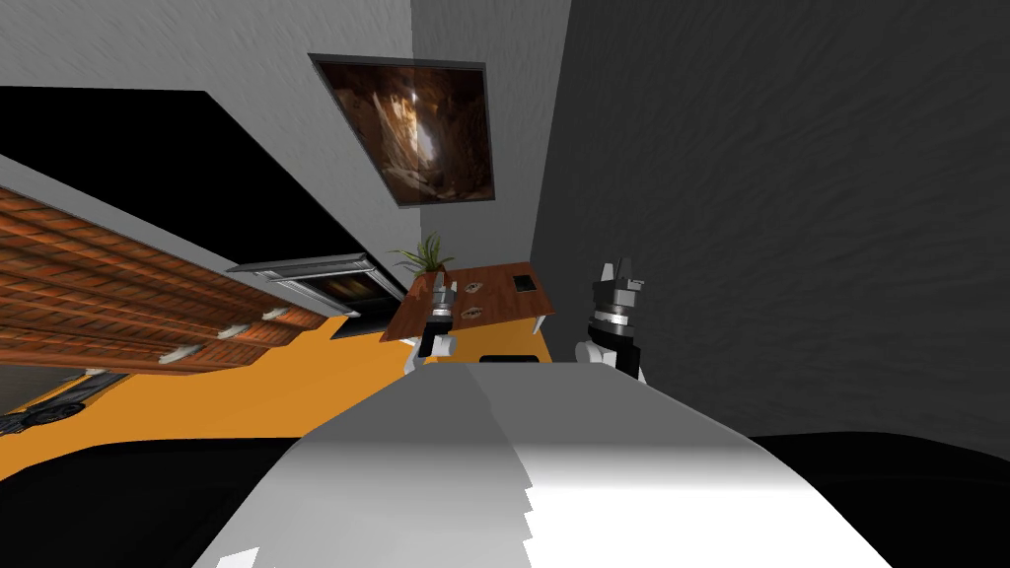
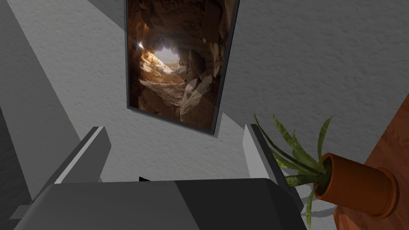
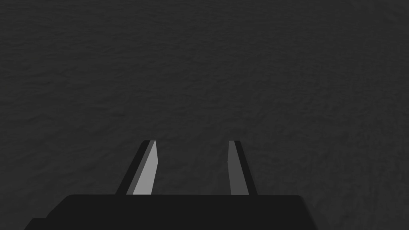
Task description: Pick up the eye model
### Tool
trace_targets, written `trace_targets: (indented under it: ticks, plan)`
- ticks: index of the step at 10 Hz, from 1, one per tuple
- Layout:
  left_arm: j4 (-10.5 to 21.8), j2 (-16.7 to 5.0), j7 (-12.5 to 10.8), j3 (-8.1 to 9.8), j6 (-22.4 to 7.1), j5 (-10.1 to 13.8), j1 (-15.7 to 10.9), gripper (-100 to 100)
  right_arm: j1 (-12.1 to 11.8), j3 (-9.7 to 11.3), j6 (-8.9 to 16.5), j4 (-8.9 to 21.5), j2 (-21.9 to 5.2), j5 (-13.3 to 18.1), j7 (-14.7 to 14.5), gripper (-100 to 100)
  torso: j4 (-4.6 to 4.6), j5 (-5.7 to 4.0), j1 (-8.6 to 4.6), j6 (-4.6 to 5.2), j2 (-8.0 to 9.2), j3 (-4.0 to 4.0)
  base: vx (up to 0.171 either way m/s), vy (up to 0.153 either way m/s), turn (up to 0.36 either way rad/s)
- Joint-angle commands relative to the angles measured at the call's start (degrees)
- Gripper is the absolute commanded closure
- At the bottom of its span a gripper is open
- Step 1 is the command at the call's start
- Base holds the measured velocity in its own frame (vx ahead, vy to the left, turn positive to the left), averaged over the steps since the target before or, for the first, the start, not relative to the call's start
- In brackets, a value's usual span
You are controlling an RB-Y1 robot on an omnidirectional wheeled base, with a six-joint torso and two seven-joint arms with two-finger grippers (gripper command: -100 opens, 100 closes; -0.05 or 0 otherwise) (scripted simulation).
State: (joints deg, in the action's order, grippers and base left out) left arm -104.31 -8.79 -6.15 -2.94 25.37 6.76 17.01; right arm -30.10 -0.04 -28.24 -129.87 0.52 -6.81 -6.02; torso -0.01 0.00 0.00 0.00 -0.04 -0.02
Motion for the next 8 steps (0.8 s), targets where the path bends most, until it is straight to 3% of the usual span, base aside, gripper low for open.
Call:
trace_targets:
  ticks: [1,4,5,7,8]
  plan:
    - [2.9,-0.2,0.0,0.09,-0.6,0.0,-1.2,-100,0.0,0.0,0.0,0.0,0.0,0.0,0.0,0,0.00,0.00,0.00,0.00,0.00,0.00,0.006,-0.001,-0.011]
    - [7.4,-0.6,-0.1,0.25,-1.8,0.1,-2.8,-100,0.0,0.0,0.0,0.0,0.0,0.0,0.0,0,0.00,0.00,0.01,0.00,0.00,0.00,0.005,0.000,-0.014]
    - [9.2,-0.9,-0.1,0.44,-3.2,0.2,-4.5,-100,0.0,0.0,0.0,0.0,0.0,0.0,0.0,0,0.00,0.00,0.01,-0.01,0.01,0.00,0.011,-0.002,-0.024]
    - [11.2,-0.9,-0.1,0.44,-3.2,0.2,-4.5,-100,0.0,0.0,0.0,0.0,0.0,0.0,0.0,0,-0.01,0.00,0.00,-0.01,-0.01,-0.01,0.006,0.000,-0.009]
    - [13.3,-1.2,-0.2,0.67,-4.5,0.3,-6.1,-100,0.0,0.0,0.0,0.0,0.0,0.0,0.0,0,0.00,0.00,0.01,-0.01,0.01,0.01,0.008,-0.002,-0.028]
